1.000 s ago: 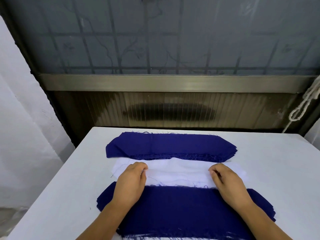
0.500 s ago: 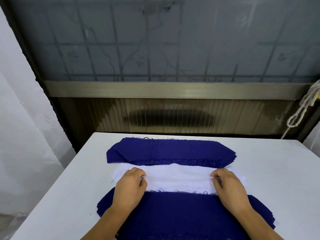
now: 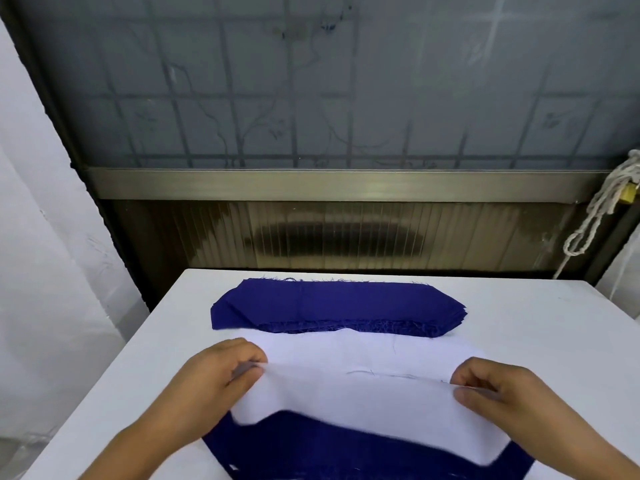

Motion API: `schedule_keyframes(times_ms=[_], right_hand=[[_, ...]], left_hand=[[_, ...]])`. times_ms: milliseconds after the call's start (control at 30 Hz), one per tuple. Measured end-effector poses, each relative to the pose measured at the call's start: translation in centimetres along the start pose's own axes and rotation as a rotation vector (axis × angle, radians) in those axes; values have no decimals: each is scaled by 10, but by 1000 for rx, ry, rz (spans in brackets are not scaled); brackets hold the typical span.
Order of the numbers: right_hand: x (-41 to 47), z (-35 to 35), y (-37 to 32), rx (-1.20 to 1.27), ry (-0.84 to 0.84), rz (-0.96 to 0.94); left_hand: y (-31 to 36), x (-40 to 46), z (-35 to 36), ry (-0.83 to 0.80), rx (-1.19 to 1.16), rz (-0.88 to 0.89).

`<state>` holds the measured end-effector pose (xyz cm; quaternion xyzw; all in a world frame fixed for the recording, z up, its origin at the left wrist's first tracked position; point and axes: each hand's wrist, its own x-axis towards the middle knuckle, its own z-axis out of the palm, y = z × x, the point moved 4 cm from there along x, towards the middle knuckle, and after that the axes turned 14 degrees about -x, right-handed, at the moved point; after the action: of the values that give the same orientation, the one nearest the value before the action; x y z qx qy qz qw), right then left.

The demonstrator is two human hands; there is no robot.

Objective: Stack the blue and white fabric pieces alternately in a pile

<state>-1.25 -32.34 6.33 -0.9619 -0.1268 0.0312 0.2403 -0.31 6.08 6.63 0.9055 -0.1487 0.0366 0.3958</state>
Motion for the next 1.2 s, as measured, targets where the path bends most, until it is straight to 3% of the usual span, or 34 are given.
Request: schedule_keyframes(times_ms=[67,167,267,400,533,700,800,1000,1200], right_hand=[[2,3,3,3,-146,26],[12,12,7,-87,-129,71],[18,8,0,-134,141,84],[11,-5,-10,-206,534,-14],[-10,9,-3,-348,747,-248],[-24,56,11,-413,648,-415],[-29,64,14,-353,560,-360],[-32,57,11,-342,584,-368],[-35,53,4,-367,578,-351]], left_hand=[[-5,-1,-1,-155,-33,-129],[-8,3,9,-278,-27,-196],[-6,11,6,-69,1,-160],[8,9,-6,205,-2,75],[3,-15,3,258,91,295],[-28,-45,45,103,129,459],[-42,-53,55,101,79,422],[-36,-50,57,65,164,485],[-38,-51,59,35,120,427]])
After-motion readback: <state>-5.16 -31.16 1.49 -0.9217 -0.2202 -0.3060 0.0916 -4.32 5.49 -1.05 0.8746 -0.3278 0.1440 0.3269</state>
